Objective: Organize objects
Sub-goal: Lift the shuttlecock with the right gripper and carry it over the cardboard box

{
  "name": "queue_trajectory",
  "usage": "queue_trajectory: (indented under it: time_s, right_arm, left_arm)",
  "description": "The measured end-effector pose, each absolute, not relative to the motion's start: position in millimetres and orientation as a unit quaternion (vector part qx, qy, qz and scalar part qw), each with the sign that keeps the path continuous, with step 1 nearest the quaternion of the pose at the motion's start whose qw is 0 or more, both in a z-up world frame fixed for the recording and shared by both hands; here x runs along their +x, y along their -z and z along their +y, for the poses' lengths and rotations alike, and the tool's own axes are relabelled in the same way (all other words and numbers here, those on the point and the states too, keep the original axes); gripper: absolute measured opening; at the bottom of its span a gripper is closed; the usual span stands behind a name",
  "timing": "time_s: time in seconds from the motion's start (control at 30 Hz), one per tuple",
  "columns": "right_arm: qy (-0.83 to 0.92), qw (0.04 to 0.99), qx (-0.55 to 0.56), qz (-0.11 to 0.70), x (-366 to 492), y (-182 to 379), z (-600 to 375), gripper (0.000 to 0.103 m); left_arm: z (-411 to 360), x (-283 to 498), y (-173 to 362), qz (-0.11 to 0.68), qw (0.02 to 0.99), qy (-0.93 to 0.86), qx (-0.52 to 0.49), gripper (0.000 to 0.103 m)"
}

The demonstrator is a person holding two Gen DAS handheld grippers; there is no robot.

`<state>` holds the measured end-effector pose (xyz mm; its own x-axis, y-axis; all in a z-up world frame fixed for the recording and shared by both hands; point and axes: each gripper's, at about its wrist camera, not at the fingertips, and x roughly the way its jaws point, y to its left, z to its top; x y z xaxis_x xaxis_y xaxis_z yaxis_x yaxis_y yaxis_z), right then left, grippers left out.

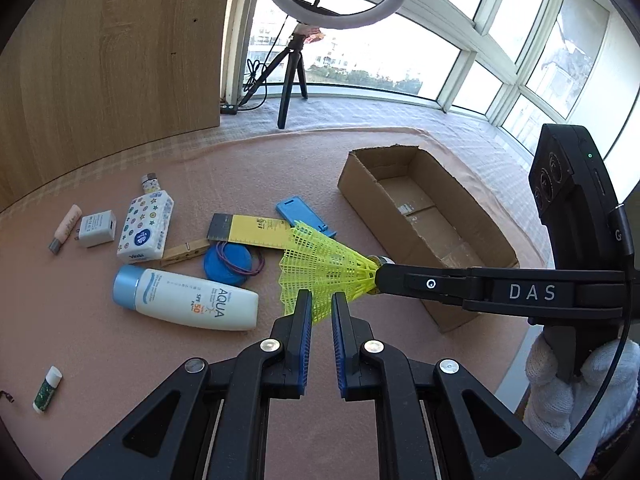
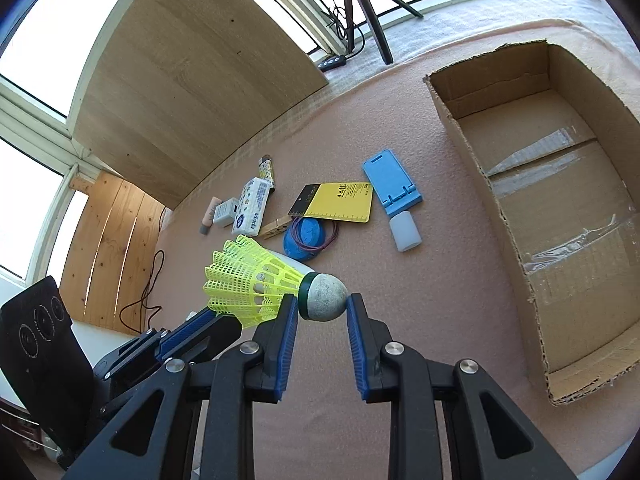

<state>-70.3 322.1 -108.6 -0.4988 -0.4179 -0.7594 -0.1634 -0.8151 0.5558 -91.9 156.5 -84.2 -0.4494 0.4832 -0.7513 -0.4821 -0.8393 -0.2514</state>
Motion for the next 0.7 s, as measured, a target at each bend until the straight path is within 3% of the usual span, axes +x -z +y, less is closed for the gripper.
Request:
queue_trajectory:
  time_s: [0.4, 0.7]
  right_arm:
    - [0.836, -0.007, 0.455, -0.308, -27, 88, 422, 0.023]
    - [0.834, -0.044, 0.452, -0.312, -18, 96, 468, 0.023]
  left_arm:
    - [280, -92, 69, 0.034, 0.357, -0.832, -0.424, 0.010]
    - [332, -91, 80, 0.050, 0.377, -0.822, -0.425, 0.010]
